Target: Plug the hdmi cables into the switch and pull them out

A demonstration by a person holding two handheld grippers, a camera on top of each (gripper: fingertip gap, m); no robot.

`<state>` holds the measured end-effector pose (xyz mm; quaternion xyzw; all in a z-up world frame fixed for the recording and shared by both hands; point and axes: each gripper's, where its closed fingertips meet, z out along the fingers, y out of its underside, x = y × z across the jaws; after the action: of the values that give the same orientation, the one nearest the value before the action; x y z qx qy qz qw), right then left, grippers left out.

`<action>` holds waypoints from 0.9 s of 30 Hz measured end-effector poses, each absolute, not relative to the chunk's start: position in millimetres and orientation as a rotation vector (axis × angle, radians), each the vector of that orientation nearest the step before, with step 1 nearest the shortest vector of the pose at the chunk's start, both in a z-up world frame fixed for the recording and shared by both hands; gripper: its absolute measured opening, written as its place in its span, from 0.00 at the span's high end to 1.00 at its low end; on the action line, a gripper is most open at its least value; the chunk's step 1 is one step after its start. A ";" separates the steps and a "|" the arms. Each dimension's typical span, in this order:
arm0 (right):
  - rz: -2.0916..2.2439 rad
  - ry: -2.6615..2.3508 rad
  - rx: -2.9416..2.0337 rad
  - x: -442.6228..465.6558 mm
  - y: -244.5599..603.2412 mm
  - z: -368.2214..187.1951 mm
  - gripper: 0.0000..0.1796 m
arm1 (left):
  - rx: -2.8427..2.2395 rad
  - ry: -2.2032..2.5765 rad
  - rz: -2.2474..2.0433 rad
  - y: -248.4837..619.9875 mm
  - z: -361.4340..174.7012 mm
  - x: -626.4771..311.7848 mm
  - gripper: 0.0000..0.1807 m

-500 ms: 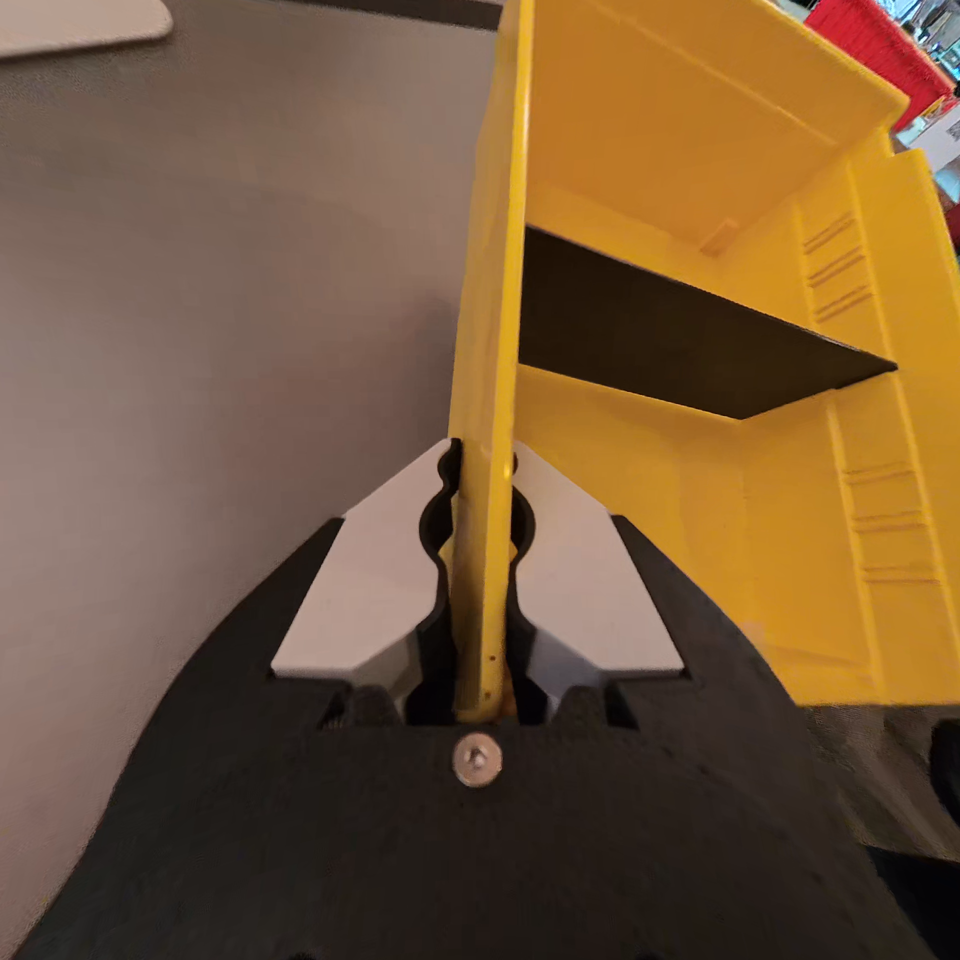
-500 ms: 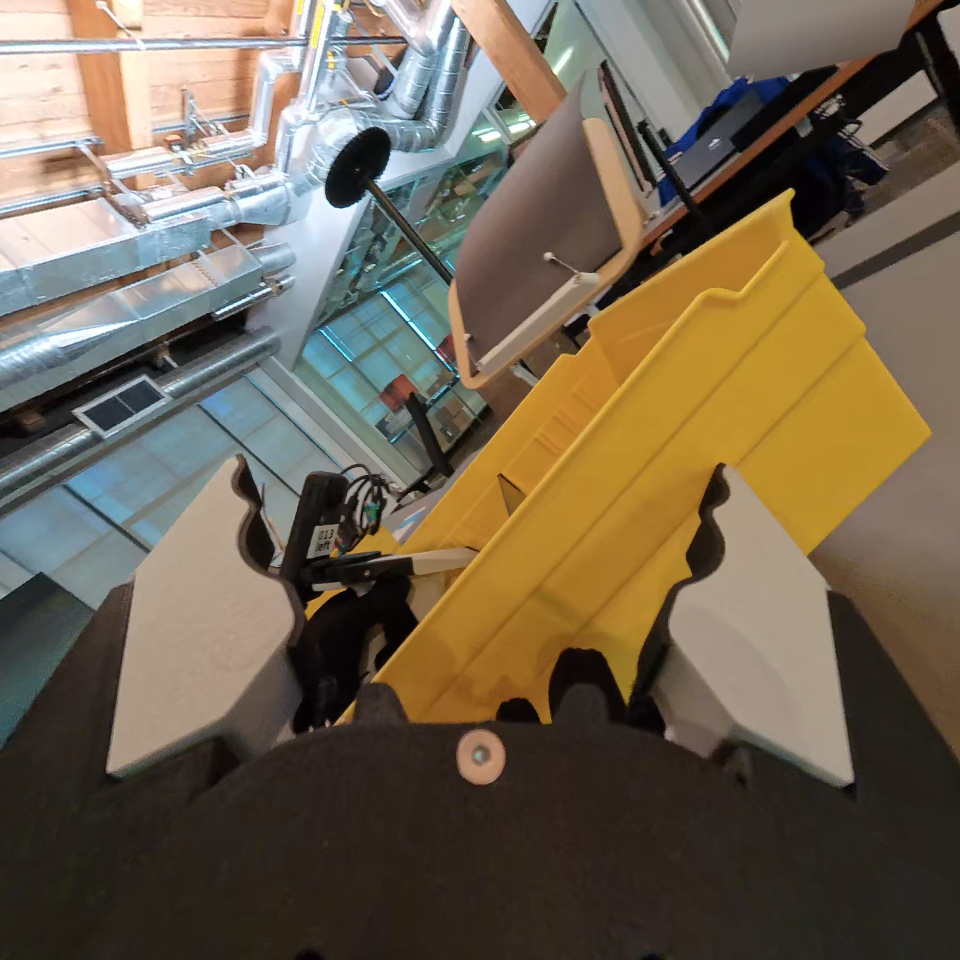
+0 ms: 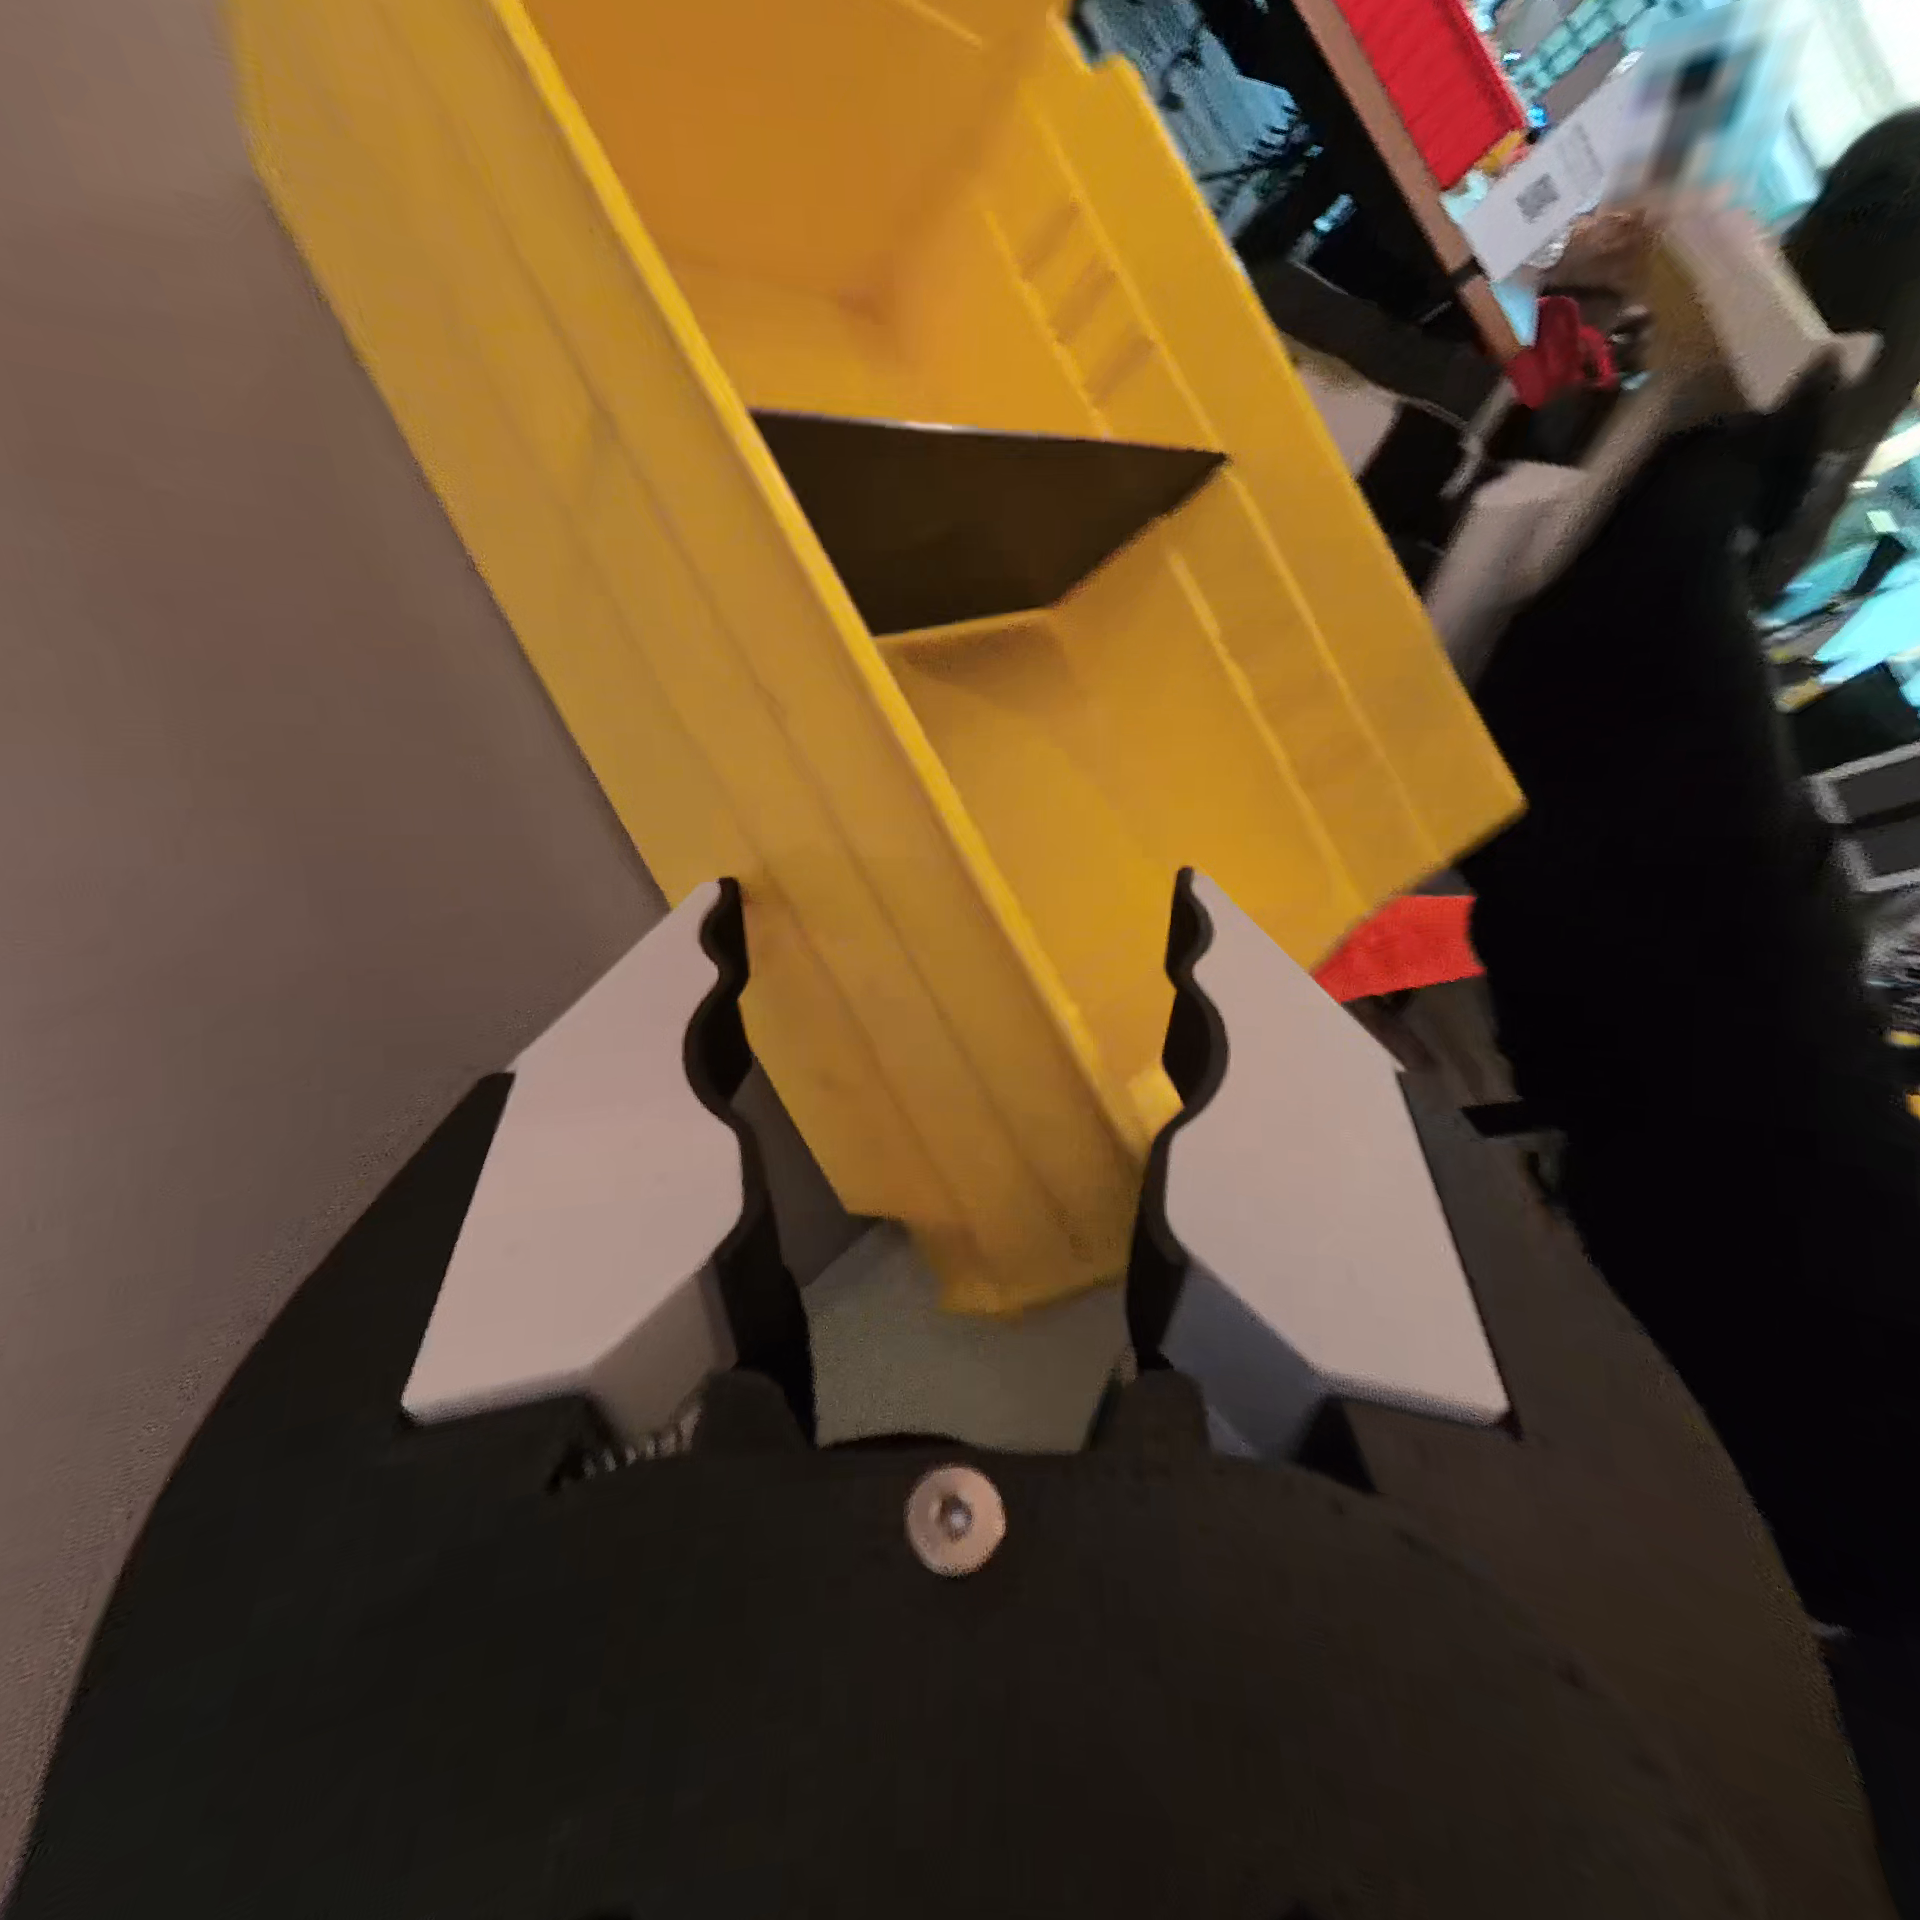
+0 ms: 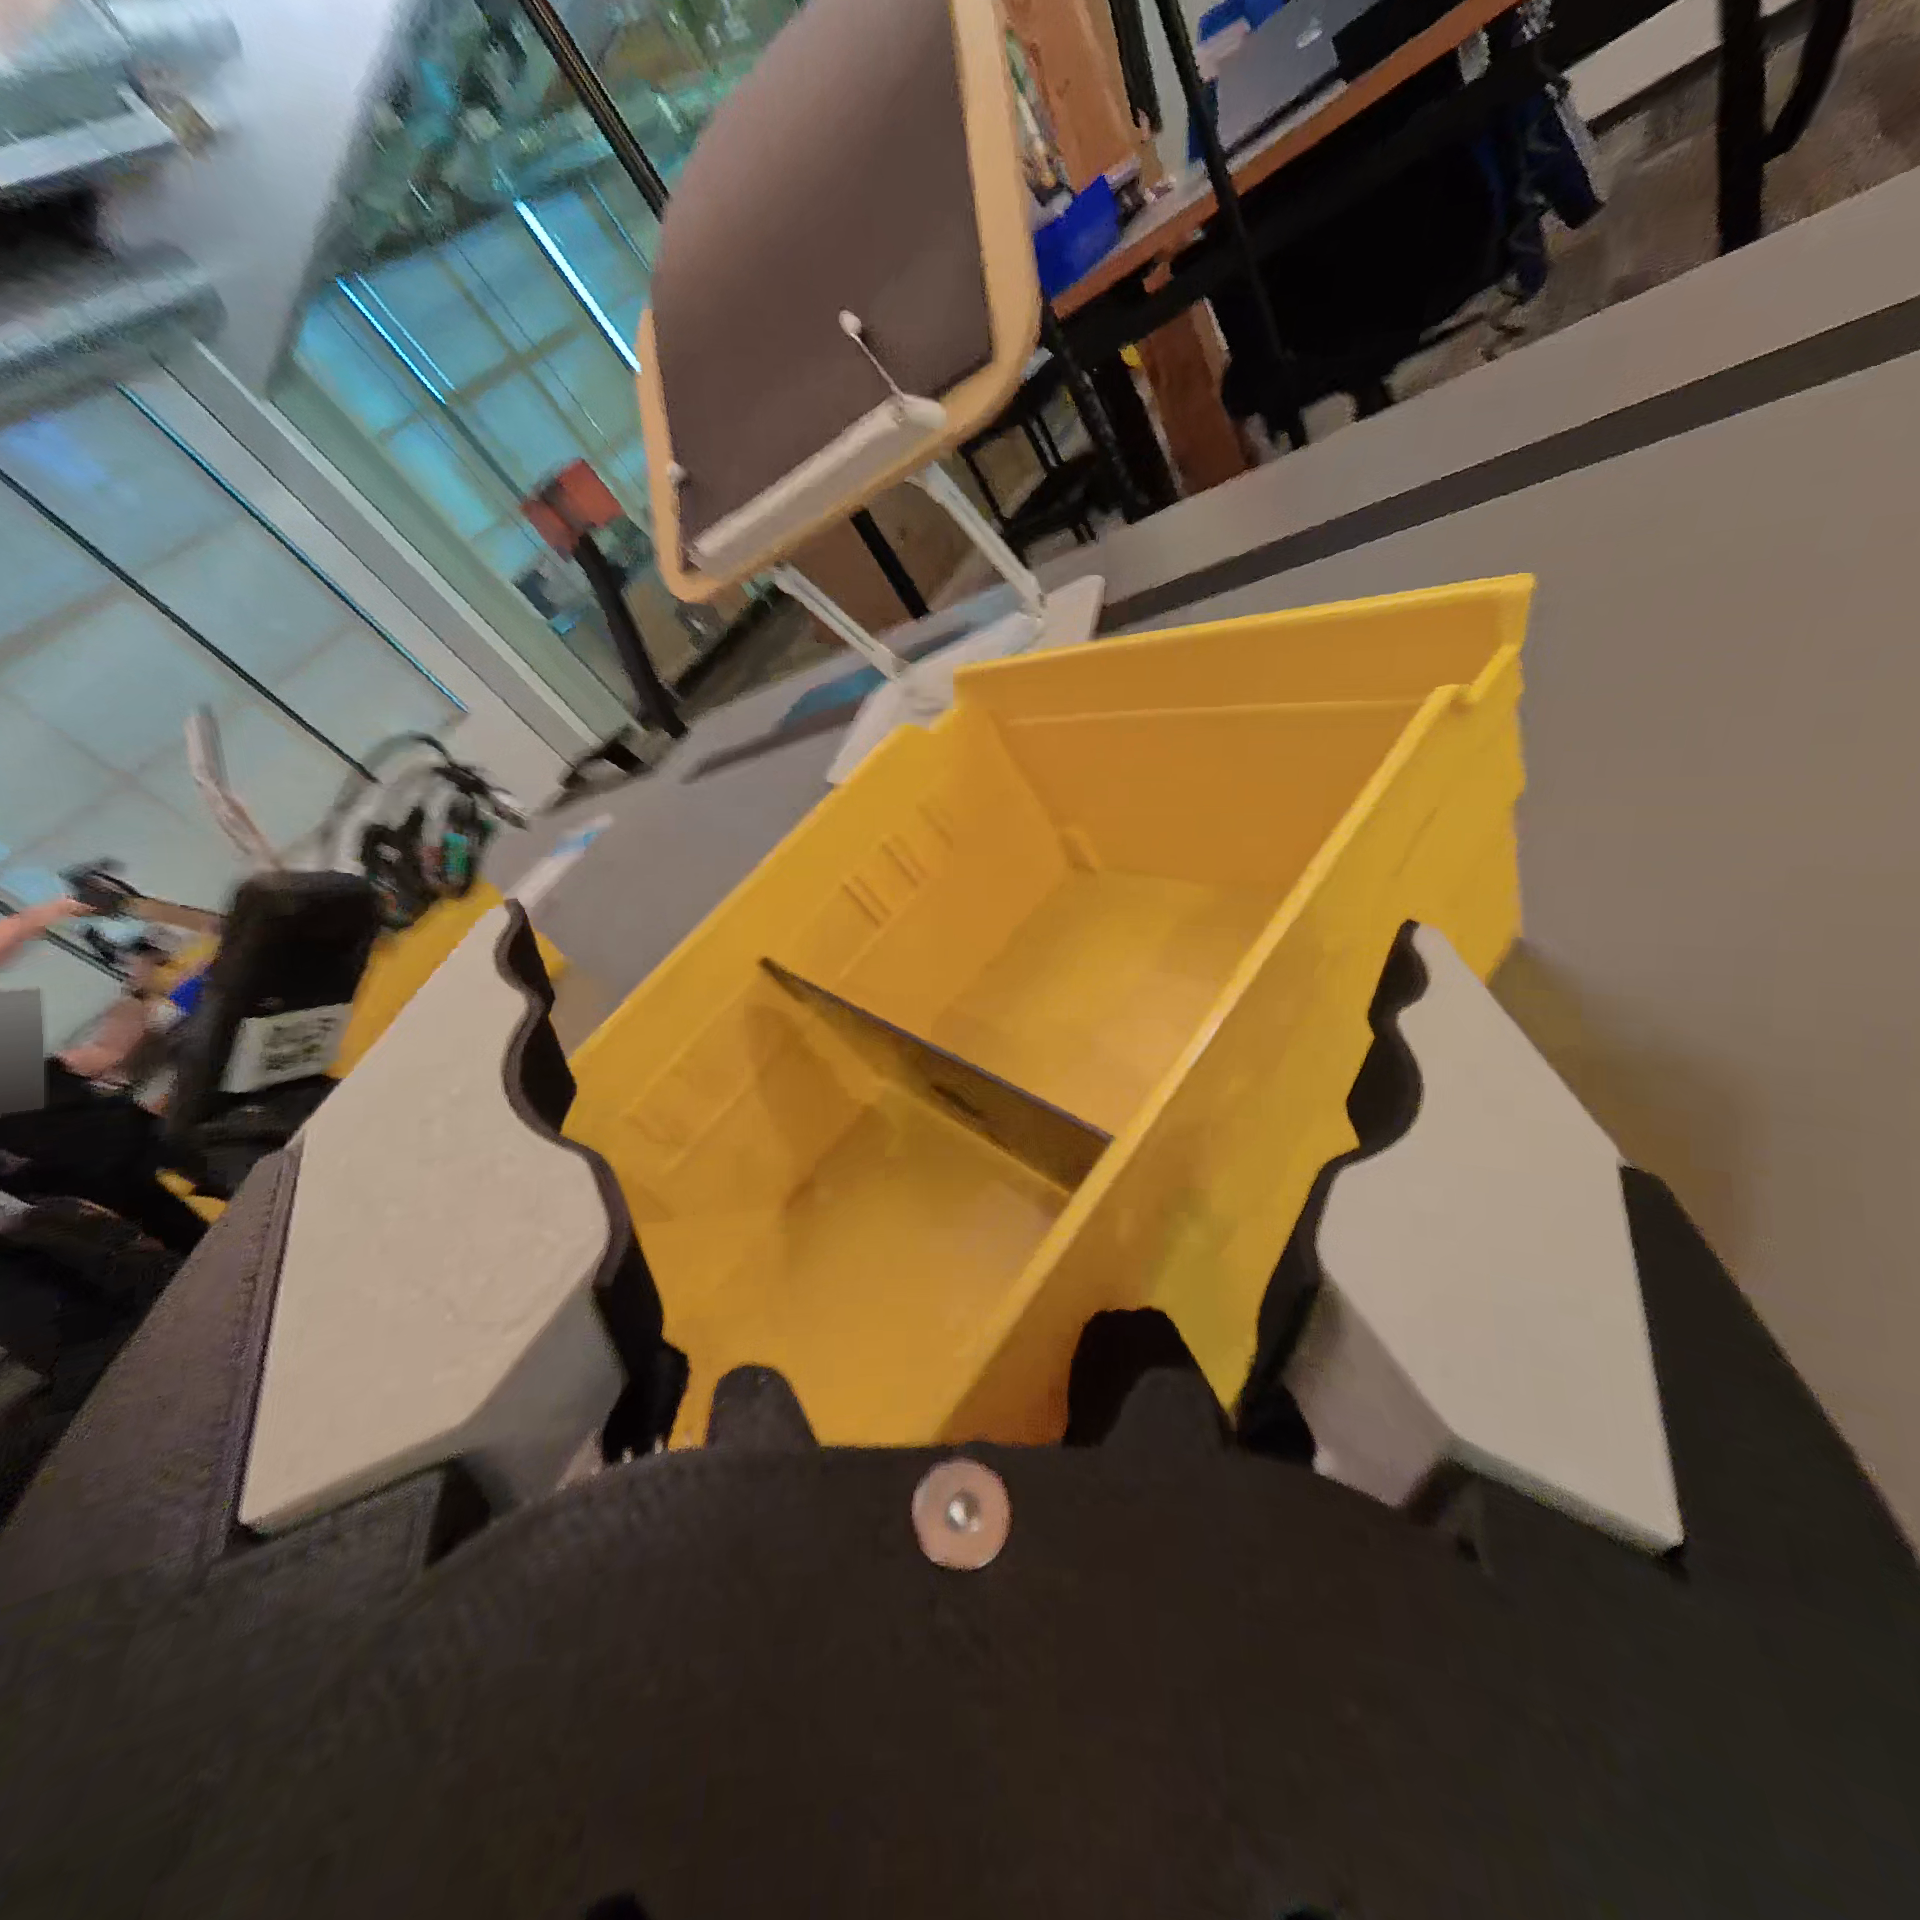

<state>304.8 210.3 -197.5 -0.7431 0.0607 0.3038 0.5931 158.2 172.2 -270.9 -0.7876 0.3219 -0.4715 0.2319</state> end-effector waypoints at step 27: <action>0.110 0.004 -1.971 443.0 218.7 -209.7 0.25 | -1.992 1.078 -1.762 127.7 -228.4 213.5 0.48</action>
<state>443.0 218.7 -209.7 -0.8331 0.0018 0.0467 0.5512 213.5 127.7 -228.4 -0.6878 0.3722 -0.6083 0.1356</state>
